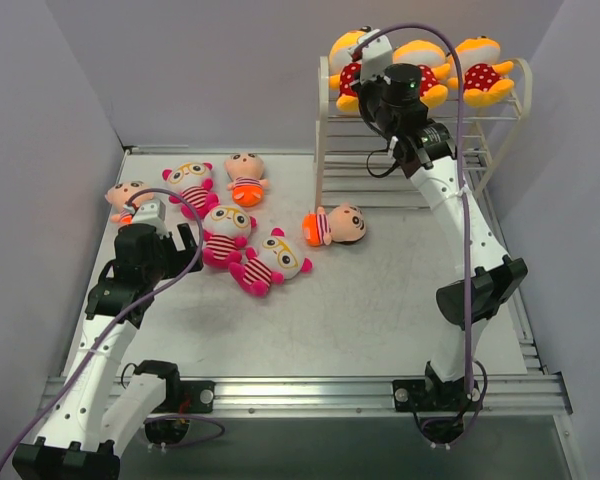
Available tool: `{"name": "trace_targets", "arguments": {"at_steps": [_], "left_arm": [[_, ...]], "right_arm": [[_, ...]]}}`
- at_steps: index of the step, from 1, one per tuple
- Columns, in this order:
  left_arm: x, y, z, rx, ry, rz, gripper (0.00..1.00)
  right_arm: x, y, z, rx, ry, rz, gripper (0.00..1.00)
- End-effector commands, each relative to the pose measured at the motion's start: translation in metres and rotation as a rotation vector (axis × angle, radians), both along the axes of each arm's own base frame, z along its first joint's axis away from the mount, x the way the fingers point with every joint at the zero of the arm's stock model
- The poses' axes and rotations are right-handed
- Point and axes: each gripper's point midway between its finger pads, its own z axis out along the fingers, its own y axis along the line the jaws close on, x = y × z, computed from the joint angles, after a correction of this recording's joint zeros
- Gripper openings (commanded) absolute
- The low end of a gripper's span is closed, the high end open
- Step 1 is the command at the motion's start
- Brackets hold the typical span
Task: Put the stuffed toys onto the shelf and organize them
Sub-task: Place the stuffed toy onto shelf
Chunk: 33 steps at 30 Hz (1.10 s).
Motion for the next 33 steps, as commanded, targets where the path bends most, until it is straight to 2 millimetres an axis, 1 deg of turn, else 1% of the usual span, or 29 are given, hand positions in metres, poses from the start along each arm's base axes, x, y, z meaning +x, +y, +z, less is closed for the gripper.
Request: {"name": "trace_targets", "arguments": {"at_steps": [1, 10, 16, 20, 22, 23, 26, 33], "left_arm": [[0.004, -0.002, 0.010, 0.003, -0.042, -0.015, 0.96], [0.004, -0.002, 0.011, 0.002, -0.043, -0.016, 0.96], [0.003, -0.002, 0.010, 0.003, -0.042, -0.018, 0.96], [0.003, -0.002, 0.010, 0.003, -0.040, -0.020, 0.96], [0.003, -0.002, 0.010, 0.003, -0.042, -0.020, 0.96], [0.003, -0.002, 0.011, 0.002, -0.043, -0.020, 0.96], [0.003, -0.002, 0.011, 0.002, -0.043, -0.018, 0.96], [0.003, -0.002, 0.010, 0.002, -0.044, -0.020, 0.96]], "right_arm": [[-0.001, 0.000, 0.030, 0.057, -0.070, 0.012, 0.00], [0.003, 0.001, 0.022, 0.071, -0.043, 0.013, 0.00], [0.007, 0.001, 0.012, 0.068, -0.021, 0.004, 0.00], [0.007, -0.001, 0.010, 0.070, -0.015, 0.000, 0.00], [0.007, -0.001, 0.010, 0.071, -0.014, -0.001, 0.01], [0.007, -0.002, 0.010, 0.071, -0.015, -0.004, 0.05], [0.007, -0.004, 0.011, 0.072, -0.019, -0.013, 0.08], [0.009, -0.009, 0.012, 0.083, -0.027, -0.034, 0.11]]}}
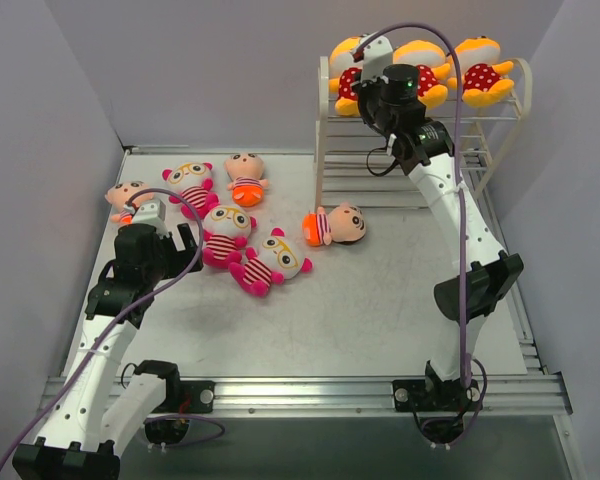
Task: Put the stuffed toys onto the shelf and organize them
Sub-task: Place the stuffed toy onto shelf
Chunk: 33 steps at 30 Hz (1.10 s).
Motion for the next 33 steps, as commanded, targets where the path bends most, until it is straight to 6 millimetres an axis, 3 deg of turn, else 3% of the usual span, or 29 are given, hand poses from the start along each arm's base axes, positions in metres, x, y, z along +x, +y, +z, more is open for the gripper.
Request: {"name": "trace_targets", "arguments": {"at_steps": [1, 10, 19, 33], "left_arm": [[0.003, -0.003, 0.011, 0.001, -0.046, -0.021, 0.96], [0.002, -0.002, 0.011, 0.000, -0.046, -0.021, 0.96], [0.002, -0.003, 0.011, -0.001, -0.044, -0.024, 0.96], [0.002, -0.004, 0.010, -0.003, -0.044, -0.031, 0.96]], "right_arm": [[0.001, -0.010, 0.029, 0.043, -0.079, -0.035, 0.11], [0.000, -0.015, 0.031, 0.044, -0.082, -0.048, 0.12], [-0.002, -0.014, 0.035, 0.053, -0.091, -0.033, 0.42], [-0.017, -0.014, 0.066, 0.124, -0.156, -0.014, 0.59]]}}
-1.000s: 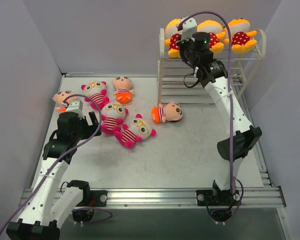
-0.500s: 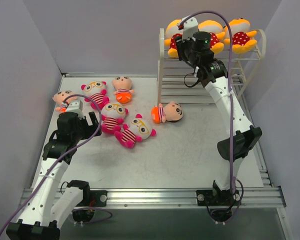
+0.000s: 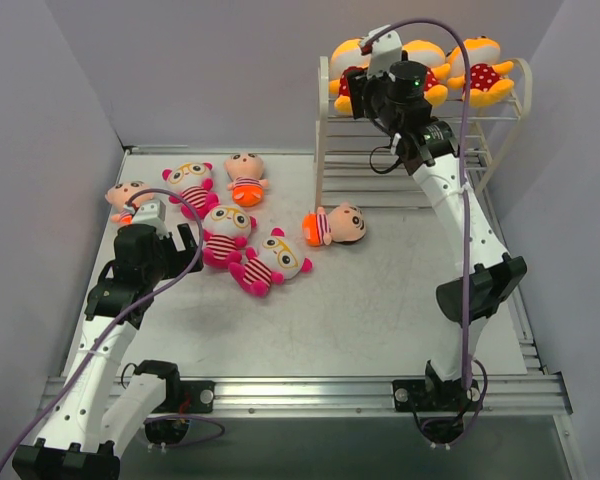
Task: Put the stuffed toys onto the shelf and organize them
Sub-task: Place the stuffed toy onto shelf
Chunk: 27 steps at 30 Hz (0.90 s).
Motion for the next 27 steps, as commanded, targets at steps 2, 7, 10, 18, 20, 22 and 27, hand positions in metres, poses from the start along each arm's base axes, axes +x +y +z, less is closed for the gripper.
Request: {"name": "trace_targets", "arguments": {"at_steps": [2, 7, 10, 18, 20, 22, 27], "left_arm": [[0.003, -0.004, 0.010, 0.000, -0.041, -0.026, 0.96], [0.003, -0.004, 0.010, -0.002, -0.044, -0.026, 0.96], [0.003, -0.004, 0.010, -0.002, -0.042, -0.026, 0.96], [0.001, -0.005, 0.012, -0.005, -0.051, -0.030, 0.96], [0.001, -0.005, 0.012, -0.006, -0.051, -0.031, 0.96], [0.001, -0.005, 0.013, -0.006, -0.053, -0.031, 0.96], [0.000, -0.005, 0.012, -0.006, -0.050, -0.031, 0.96]], "right_arm": [[-0.022, -0.010, 0.056, 0.091, -0.124, 0.004, 0.62], [-0.028, -0.014, 0.064, 0.131, -0.135, -0.002, 0.70], [-0.033, -0.020, 0.070, 0.188, -0.140, -0.017, 0.70], [-0.037, -0.028, 0.072, 0.372, -0.104, -0.012, 0.68], [-0.038, -0.019, 0.070, 0.384, -0.088, 0.036, 0.68], [-0.035, -0.013, 0.062, 0.404, -0.065, 0.055, 0.68], [-0.031, -0.003, 0.057, 0.439, -0.070, 0.093, 0.67]]}}
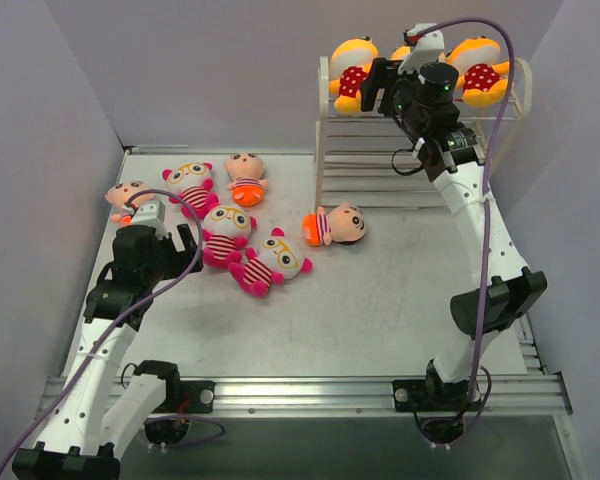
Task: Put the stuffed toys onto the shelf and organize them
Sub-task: Place the stuffed toy onto shelf
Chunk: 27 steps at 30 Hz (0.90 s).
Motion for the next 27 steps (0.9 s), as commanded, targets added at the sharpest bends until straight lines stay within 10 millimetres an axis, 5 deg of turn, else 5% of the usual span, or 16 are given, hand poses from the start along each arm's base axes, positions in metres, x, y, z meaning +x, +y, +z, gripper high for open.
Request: {"name": "trace_targets", "arguments": {"at_steps": [1, 18, 27], "left_arm": [[0.002, -0.003, 0.009, 0.000, -0.039, -0.025, 0.96], [0.001, -0.004, 0.009, -0.001, -0.039, -0.026, 0.96], [0.001, -0.004, 0.009, -0.002, -0.040, -0.028, 0.96]], "right_arm": [[-0.008, 0.009, 0.028, 0.073, -0.082, 0.046, 0.67], [0.007, -0.011, 0.006, 0.036, -0.037, -0.051, 0.57], [-0.033, -0.029, 0.063, 0.040, -0.148, -0.069, 0.59]]}}
